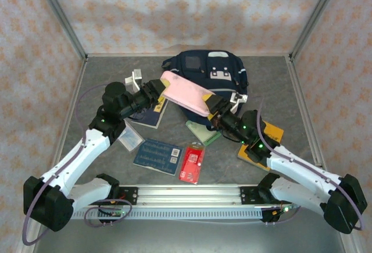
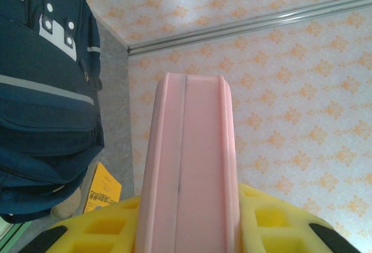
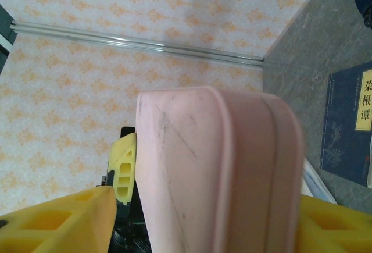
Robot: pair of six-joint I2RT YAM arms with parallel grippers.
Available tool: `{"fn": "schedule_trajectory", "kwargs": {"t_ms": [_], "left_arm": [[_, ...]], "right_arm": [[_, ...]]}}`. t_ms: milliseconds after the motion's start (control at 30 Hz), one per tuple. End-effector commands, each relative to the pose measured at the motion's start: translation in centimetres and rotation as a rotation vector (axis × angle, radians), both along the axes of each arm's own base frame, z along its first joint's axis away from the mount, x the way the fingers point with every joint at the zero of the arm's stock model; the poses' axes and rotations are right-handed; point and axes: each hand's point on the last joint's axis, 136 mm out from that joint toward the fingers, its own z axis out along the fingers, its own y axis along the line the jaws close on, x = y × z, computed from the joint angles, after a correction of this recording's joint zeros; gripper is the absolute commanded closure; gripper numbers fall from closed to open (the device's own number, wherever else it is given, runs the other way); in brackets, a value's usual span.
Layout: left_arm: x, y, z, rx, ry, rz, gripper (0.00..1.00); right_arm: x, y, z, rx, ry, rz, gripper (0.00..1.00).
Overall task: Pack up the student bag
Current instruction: Rotate the pencil case.
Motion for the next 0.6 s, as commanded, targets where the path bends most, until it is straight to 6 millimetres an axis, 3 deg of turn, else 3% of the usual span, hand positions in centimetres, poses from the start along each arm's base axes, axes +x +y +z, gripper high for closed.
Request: {"fn": "schedule_trajectory", "kwargs": {"t_ms": [0,133,567], "left_arm": [[-0.6,-0.1,0.5,-0.009,-0.024,-0.013,0.71],[-0.6,-0.2,0.4,-0.023,-0.013,-0.021,0.71],[-1.4,-0.4,-0.3,-0.034,0.008,-0.035,0.66]], "right_arm": [[-0.3,-0.8,2.7,0.056,-0.095,-0.015,0.39],[-0.5,-0.8,2.9,0.052,-0.108,-0.012,0.50],[-0.5,-0.9,4.9,0.114,-0.145,-0.012,0.58]]}}
